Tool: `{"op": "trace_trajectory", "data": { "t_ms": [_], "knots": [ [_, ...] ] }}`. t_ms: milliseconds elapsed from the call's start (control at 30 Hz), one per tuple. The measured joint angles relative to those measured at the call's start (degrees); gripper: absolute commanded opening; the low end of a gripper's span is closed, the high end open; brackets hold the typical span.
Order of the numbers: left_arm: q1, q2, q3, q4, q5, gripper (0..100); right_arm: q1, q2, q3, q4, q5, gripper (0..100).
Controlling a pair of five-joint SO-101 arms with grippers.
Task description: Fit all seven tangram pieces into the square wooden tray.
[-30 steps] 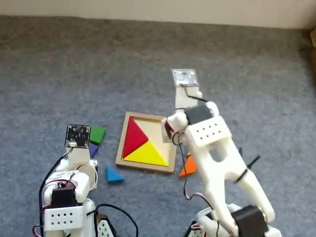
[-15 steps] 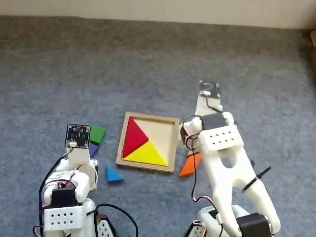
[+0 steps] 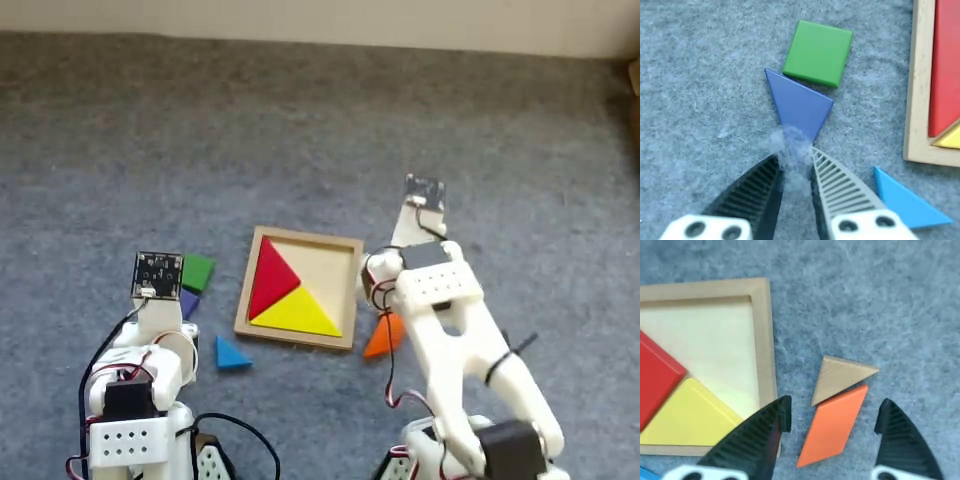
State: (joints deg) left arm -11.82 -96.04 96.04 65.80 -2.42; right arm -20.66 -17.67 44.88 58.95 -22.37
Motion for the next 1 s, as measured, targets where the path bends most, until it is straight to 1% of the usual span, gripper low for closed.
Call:
{"op": "trace_trajectory", "data": {
  "t_ms": [100,267,400,667,833,1000],
  "knots": [
    [0.00,0.00,0.00,0.00,0.00,8,0.00,4.84,0.00,-0.18,0.00,26.9],
    [0.00,0.00,0.00,0.00,0.00,8,0.00,8.79,-1.85,-1.32,0.00,26.8],
    [0.00,0.00,0.00,0.00,0.00,8,2.20,12.57,-1.93,-3.96,0.00,26.7],
    [0.00,0.00,0.00,0.00,0.00,8,3.08,14.15,-2.55,-5.54,-0.18,26.7],
    [0.00,0.00,0.00,0.00,0.00,8,3.08,14.15,-2.46,-8.44,-0.18,26.7],
    [0.00,0.00,0.00,0.00,0.00,8,3.08,14.15,-2.46,-8.62,-0.18,26.6]
  ]
}}
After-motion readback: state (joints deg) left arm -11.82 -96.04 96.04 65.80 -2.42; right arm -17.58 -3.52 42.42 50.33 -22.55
